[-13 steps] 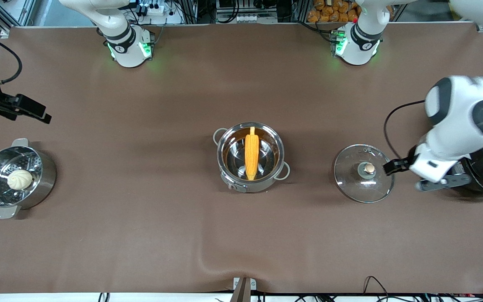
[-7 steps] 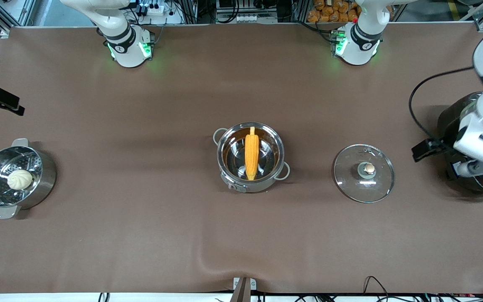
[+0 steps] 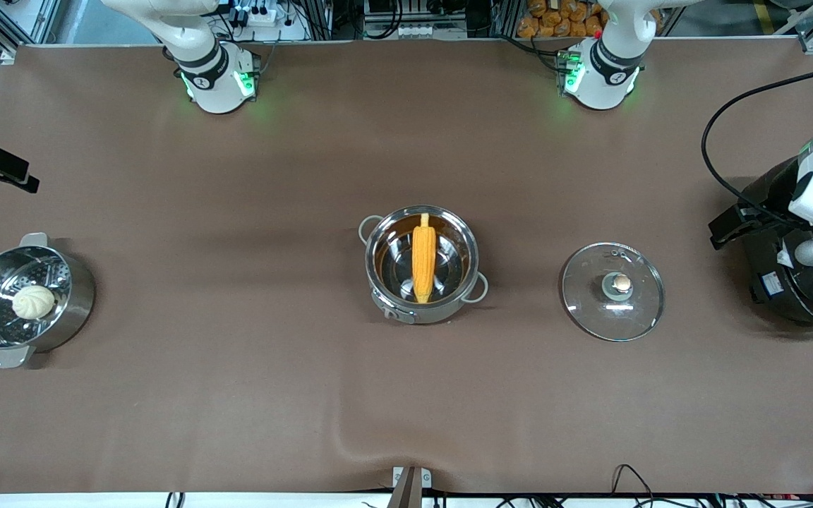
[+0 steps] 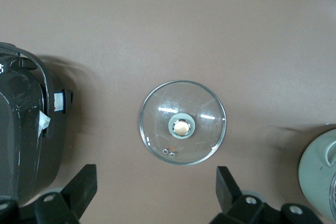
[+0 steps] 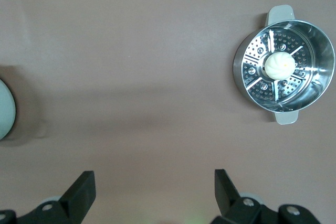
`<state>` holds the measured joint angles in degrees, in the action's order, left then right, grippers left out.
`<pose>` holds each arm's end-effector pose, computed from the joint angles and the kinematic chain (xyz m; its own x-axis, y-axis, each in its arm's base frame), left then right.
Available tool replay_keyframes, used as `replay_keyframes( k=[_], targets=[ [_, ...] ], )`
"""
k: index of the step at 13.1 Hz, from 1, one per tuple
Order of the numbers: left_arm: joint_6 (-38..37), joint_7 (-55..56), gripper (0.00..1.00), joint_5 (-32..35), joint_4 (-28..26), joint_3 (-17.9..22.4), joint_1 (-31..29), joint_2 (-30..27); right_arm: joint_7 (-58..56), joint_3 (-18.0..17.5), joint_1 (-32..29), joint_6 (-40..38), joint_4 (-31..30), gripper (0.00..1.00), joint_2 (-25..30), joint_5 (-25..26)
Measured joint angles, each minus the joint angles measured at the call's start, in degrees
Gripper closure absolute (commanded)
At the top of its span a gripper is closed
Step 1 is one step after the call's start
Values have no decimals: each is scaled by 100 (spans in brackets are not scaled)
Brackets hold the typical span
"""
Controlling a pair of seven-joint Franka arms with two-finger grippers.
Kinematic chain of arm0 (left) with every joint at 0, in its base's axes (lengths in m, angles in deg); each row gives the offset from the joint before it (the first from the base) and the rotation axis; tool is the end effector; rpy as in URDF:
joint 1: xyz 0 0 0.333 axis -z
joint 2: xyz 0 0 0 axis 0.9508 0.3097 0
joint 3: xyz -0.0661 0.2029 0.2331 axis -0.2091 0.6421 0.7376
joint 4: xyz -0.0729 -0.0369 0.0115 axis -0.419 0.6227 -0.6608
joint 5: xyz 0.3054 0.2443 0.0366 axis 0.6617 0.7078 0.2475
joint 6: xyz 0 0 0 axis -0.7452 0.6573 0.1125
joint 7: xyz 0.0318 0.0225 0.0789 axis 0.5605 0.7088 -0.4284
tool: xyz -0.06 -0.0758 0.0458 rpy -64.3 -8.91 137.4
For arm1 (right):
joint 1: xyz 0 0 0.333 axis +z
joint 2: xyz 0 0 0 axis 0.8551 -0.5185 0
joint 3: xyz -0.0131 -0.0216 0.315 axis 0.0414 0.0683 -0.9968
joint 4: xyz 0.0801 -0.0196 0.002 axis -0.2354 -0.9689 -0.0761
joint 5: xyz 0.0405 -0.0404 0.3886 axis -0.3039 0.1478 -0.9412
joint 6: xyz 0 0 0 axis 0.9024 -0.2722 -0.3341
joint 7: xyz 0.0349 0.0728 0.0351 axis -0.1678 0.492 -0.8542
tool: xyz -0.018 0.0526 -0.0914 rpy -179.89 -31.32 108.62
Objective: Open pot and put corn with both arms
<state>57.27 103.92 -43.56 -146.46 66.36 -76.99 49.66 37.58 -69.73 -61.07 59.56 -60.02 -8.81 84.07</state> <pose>0.6018 -0.0532 0.5954 0.9831 0.1613 0.0867 0.1667 -0.9843 -0.0584 0.5604 -0.0451 0.6464 0.9972 -0.0453 -0.0589 -0.0468 -0.9986 -0.0252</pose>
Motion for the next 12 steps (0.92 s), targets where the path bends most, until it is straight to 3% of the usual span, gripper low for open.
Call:
replay_keyframes(
  k=[5, 12],
  targets=[
    [-574, 0, 0, -368, 64, -1, -3, -61, -93, 5, -293, 7, 0, 0, 0, -563],
    [-919, 0, 0, -429, 20, 9, -11, -494, -324, -1, -324, -5, -3, 0, -10, -438]
  ],
)
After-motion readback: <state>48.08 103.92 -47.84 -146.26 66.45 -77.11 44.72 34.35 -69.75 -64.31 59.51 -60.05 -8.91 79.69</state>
